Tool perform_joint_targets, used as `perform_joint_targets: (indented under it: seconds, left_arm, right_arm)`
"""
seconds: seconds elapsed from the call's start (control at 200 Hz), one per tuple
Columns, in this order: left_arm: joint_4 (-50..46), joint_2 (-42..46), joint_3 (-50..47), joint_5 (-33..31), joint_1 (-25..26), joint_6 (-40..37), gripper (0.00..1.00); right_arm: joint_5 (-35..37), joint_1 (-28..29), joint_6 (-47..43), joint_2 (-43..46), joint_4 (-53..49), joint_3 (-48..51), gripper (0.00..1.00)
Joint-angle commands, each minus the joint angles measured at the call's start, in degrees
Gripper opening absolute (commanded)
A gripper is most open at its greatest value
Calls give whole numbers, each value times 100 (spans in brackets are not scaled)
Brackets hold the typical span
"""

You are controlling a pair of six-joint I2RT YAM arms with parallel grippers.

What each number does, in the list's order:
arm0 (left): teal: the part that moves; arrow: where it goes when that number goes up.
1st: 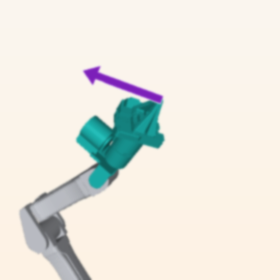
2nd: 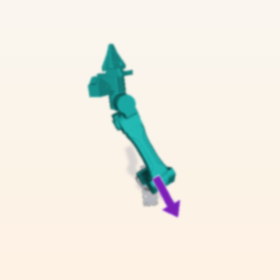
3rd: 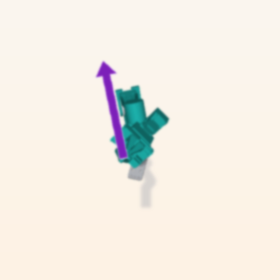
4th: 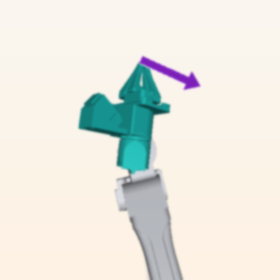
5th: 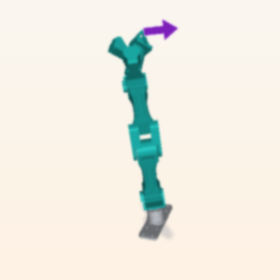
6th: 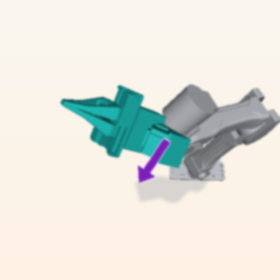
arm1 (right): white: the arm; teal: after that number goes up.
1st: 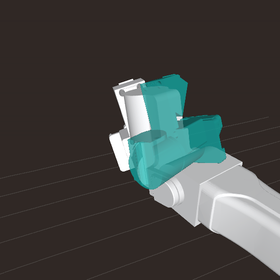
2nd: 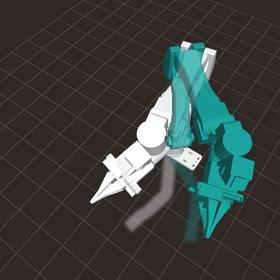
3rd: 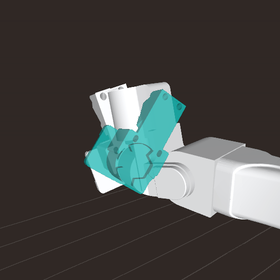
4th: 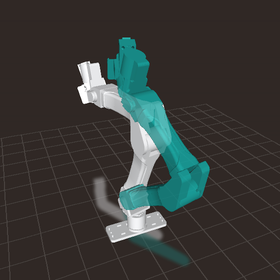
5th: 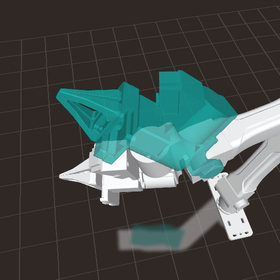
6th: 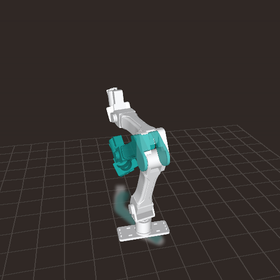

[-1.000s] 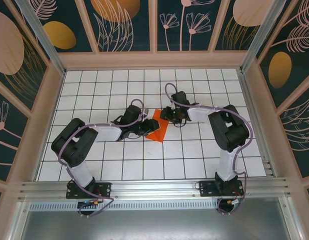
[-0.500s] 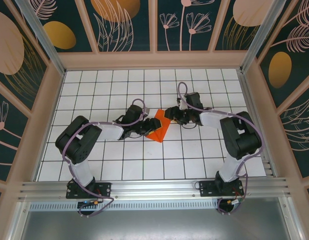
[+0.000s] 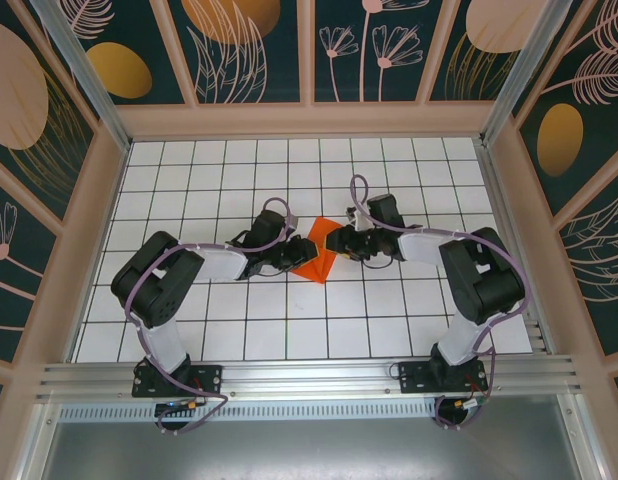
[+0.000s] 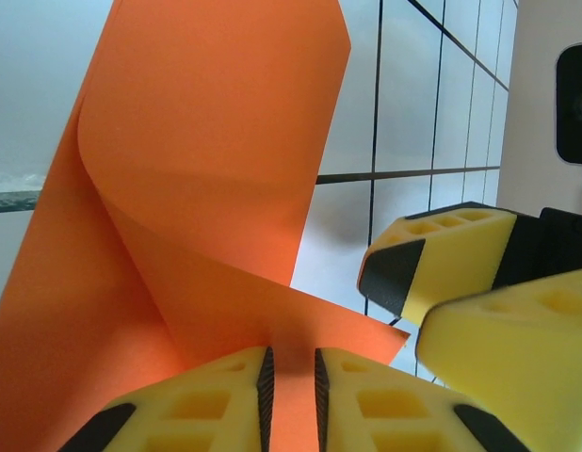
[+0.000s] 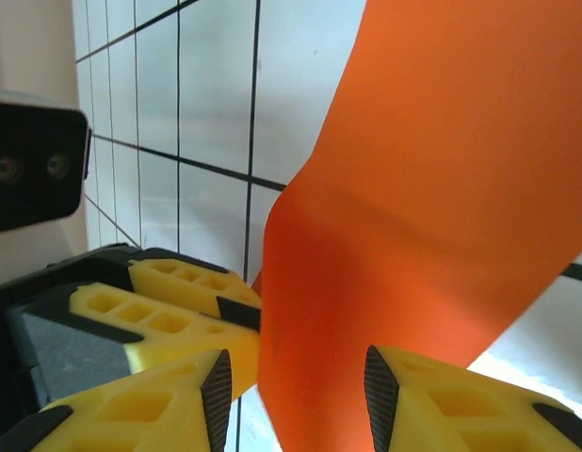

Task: Fold a paper plane with a square sheet of paper (pick it up from the middle)
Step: Fold the triangle a second time at the center of the table.

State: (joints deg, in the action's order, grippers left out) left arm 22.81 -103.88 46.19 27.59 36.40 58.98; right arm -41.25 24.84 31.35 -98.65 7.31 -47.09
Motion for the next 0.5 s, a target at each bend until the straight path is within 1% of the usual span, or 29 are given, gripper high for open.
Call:
perform_joint_targets:
  seconds: [0.0, 0.175, 0.25, 0.385, 0.445, 0.495]
  left_arm:
    - [-65, -114, 96, -75, 23, -61, 20]
    - [-65, -121, 83, -70, 25, -62, 19]
    - [-52, -122, 87, -55, 30, -62, 18]
    - [-33, -100, 82, -26, 29, -76, 18]
    - [-31, -75, 99, -25, 30, -96, 18]
    - [-23, -52, 122, -1, 25, -121, 18]
  right_arm:
    - [-182, 91, -190, -78, 62, -87, 43]
    - [-155, 172, -207, -211, 18, -189, 34]
    - [-140, 197, -226, -256, -14, -225, 27]
    - [104, 197, -268, -319, -207, -270, 9]
    - [261, 202, -302, -330, -318, -262, 5]
    - [418, 197, -326, -321, -386, -237, 5]
